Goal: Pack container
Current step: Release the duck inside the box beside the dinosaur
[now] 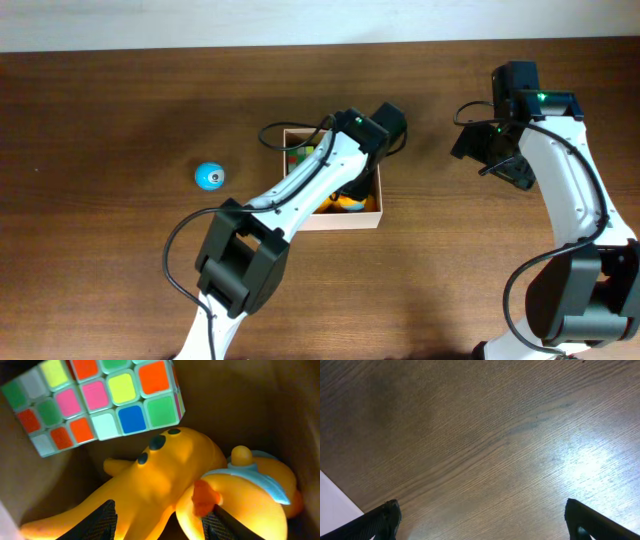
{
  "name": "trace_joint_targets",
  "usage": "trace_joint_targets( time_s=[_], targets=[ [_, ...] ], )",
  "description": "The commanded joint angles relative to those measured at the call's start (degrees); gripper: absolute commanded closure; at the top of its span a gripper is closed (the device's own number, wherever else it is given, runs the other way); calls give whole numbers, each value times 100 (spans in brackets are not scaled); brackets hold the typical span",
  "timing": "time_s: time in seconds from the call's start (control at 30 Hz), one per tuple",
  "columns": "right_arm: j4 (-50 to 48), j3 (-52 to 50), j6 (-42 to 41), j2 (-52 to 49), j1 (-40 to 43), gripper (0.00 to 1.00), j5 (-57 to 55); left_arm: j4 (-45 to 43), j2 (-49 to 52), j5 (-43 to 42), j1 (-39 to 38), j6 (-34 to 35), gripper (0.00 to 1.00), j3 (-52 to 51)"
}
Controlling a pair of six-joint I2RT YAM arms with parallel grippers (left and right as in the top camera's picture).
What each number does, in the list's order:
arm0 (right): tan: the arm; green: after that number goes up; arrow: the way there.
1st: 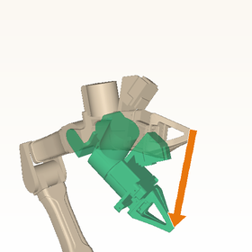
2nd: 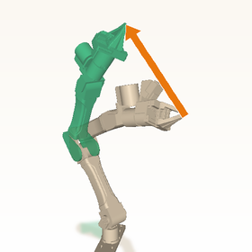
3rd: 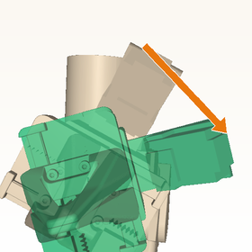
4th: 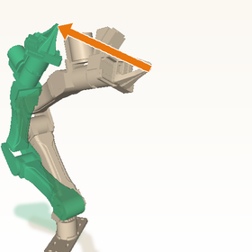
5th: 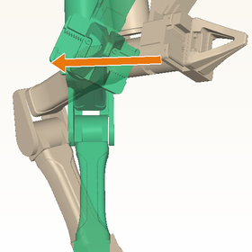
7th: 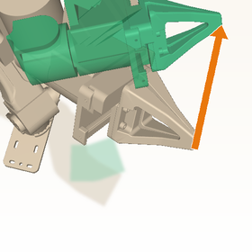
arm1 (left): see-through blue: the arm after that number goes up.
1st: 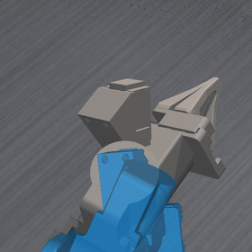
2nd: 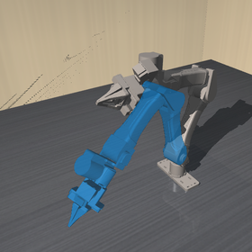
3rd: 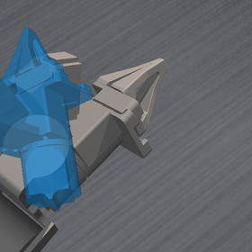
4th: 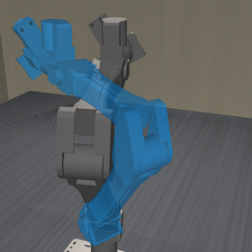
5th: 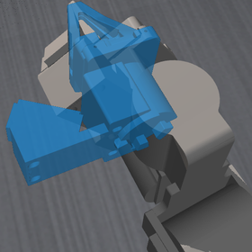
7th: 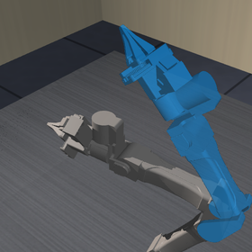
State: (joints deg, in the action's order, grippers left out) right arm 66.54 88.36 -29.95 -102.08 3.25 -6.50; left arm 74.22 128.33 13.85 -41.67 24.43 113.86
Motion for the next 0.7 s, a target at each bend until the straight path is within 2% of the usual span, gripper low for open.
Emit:
trace_joint_targets(
  time_s=[0.0,0.67],
  targets=[
    [-4,2,-7,44,26,1,-13,-20,299,39,-28,-74,44,50],
    [-4,2,-7,44,26,1,-13,129,310,166,52,-76,44,417]
  ],
)
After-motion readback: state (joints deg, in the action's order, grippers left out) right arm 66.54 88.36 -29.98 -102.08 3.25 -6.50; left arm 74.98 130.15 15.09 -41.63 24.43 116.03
